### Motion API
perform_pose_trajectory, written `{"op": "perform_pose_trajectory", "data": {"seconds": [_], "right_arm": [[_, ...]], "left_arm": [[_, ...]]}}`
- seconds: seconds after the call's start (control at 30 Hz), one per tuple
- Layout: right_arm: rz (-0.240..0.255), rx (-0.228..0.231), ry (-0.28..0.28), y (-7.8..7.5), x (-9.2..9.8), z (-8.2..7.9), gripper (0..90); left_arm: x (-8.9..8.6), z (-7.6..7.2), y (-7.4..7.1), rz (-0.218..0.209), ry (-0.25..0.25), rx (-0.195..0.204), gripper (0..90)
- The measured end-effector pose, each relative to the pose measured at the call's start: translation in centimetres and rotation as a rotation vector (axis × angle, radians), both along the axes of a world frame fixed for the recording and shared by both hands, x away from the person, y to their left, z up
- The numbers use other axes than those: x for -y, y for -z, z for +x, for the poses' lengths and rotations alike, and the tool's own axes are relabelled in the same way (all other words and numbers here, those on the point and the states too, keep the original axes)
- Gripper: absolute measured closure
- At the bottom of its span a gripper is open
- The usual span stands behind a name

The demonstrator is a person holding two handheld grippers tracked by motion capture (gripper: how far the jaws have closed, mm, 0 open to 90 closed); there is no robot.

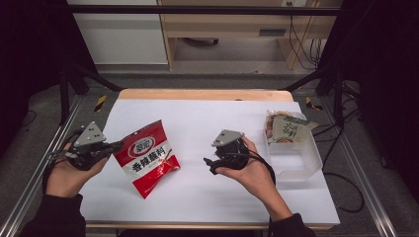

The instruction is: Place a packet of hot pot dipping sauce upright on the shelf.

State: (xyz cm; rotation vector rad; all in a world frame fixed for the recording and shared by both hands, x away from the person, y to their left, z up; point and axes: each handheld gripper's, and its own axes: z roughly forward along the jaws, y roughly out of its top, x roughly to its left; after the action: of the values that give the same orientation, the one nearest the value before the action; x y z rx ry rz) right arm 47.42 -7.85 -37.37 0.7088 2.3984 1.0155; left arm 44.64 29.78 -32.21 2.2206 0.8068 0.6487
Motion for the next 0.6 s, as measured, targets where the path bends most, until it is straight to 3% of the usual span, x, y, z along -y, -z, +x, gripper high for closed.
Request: {"op": "perform_pose_trajectory", "data": {"seconds": [0.4,0.6], "right_arm": [[-0.064,-0.028,-0.08,-2.0,-2.1,1.0,19.5],[-0.081,-0.014,-0.095,-3.3,-2.5,1.1,20.2]], "left_arm": [[2.4,0.3,-1.6,0.041,0.062,0.016,90.0],[3.3,0.1,-2.2,0.059,0.09,0.019,90.0]]}}
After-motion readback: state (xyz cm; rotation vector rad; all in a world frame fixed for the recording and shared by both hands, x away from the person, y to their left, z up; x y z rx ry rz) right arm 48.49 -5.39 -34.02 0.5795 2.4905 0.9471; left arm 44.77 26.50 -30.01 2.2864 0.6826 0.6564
